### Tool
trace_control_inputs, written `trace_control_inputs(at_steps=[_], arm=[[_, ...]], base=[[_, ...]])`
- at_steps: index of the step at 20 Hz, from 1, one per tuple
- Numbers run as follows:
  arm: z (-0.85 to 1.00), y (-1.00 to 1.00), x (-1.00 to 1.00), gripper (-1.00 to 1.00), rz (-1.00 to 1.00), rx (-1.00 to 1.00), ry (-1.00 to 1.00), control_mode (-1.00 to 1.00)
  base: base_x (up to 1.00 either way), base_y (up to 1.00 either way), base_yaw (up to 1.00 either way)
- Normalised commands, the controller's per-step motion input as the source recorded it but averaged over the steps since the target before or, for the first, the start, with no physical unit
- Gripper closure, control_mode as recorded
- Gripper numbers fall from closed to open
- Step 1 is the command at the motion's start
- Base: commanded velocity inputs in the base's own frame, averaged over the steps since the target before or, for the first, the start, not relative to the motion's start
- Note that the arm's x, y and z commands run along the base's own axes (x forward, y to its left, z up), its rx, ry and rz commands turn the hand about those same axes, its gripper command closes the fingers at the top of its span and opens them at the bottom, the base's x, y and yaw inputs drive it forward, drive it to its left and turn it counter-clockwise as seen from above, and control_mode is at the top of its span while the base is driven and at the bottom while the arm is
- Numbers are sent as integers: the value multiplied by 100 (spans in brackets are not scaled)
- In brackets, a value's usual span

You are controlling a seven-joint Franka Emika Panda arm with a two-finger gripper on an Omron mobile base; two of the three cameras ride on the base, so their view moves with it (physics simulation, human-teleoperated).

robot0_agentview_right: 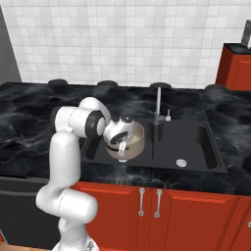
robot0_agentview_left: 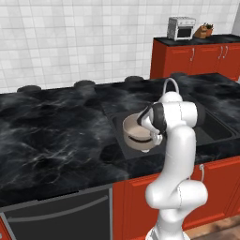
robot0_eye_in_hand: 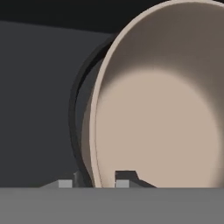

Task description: Move the pot and pan from the stove into the sink.

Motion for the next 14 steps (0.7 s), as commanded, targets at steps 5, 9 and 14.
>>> trace_control_inputs(at_steps=[5,9,14], arm=[[0,0,0,-100,0,0,0,-100],[10,0,4,-100,-2,0,0,-100],[67,1,2,-100,-1,2,0,-100]], base=[[0,0,0],[0,0,0],[0,0,0]])
